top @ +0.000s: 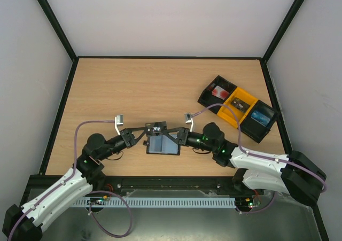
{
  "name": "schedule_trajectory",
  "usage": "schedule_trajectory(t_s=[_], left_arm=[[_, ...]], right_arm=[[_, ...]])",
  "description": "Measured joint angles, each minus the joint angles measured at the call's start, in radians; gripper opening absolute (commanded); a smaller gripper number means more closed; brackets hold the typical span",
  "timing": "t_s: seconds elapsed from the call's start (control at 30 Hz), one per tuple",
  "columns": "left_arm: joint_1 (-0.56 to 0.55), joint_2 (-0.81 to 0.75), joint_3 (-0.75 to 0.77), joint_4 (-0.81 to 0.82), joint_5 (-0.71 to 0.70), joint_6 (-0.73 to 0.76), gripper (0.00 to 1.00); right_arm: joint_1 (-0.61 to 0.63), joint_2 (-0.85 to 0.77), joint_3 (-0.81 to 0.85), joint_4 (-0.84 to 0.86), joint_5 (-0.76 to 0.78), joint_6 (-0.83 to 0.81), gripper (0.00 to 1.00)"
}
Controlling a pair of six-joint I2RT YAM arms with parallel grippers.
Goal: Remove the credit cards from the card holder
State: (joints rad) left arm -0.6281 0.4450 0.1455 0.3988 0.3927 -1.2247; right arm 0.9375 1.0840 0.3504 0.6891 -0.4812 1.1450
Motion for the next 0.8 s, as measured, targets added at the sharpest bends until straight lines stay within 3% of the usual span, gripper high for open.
schedule_trajectory(t_s=[0.1,0.43,0.5,0.57,0.6,0.7,0.8], left_arm=[[0.000,-0.006,-0.004,0.000,-0.008,-0.006,0.03],[0.000,-0.018,-0.016,0.008,-0.027,-0.018,0.04],[0.000,-0.019,-0.016,0.008,-0.028,-0.018,0.25],[0.000,-0.020,-0.017,0.004,-0.035,-0.021,0.68],[0.000,-0.021,-0.017,-0.001,-0.037,-0.016,0.82],[0.000,-0.024,-0.018,-0.029,-0.048,-0.025,0.99],[0.000,-0.027,-0.014,-0.080,-0.060,-0.016,1.00]], right_arm=[[0.000,0.000,-0.012,0.035,-0.007,0.019,0.10],[0.000,0.000,-0.019,0.080,-0.011,0.050,0.02],[0.000,0.000,-0.019,0.082,-0.010,0.049,0.02],[0.000,-0.001,-0.019,0.082,-0.009,0.048,0.02],[0.000,-0.002,-0.019,0.080,-0.006,0.044,0.02],[-0.001,-0.010,-0.016,0.043,0.015,0.019,0.02],[-0.002,-0.031,0.006,-0.052,0.061,-0.028,0.02]])
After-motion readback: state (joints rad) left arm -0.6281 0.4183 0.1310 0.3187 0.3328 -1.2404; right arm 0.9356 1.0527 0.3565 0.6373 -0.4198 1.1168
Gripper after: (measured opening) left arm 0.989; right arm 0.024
